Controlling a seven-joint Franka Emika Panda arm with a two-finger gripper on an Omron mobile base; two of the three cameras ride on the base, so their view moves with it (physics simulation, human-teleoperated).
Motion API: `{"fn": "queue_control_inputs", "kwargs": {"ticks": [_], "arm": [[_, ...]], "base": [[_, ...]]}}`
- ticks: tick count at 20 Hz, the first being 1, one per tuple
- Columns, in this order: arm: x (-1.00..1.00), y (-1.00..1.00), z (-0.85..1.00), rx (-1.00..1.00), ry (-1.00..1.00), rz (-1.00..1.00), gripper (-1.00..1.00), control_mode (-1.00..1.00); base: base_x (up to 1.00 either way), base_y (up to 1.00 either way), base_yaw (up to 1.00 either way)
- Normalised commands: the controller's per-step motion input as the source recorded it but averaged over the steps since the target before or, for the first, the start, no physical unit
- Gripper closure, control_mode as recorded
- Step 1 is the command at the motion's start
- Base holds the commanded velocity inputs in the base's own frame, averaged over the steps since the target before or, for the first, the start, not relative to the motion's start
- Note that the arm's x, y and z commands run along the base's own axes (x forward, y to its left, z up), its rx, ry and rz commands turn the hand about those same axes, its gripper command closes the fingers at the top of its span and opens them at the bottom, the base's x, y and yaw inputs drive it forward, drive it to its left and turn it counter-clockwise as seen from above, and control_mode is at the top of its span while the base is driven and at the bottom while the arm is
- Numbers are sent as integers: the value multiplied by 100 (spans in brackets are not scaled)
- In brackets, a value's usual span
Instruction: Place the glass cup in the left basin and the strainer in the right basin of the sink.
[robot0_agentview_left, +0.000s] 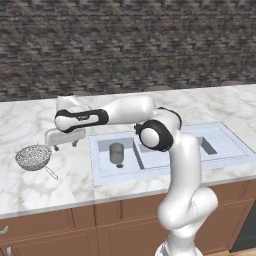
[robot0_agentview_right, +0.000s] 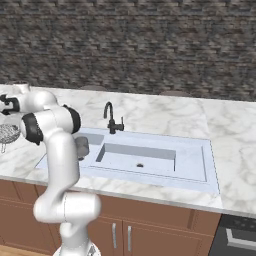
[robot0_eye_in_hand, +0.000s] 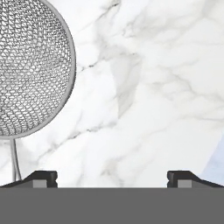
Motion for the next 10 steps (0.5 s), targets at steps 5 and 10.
{"fn": "queue_control_inputs", "kwargs": {"ticks": [5, 10], "arm": [[-14, 56, 10, 2, 0, 15, -100, -100], [6, 18, -9, 0, -3, -1, -100, -100]], "base": [[0, 0, 0], [0, 0, 0]]}}
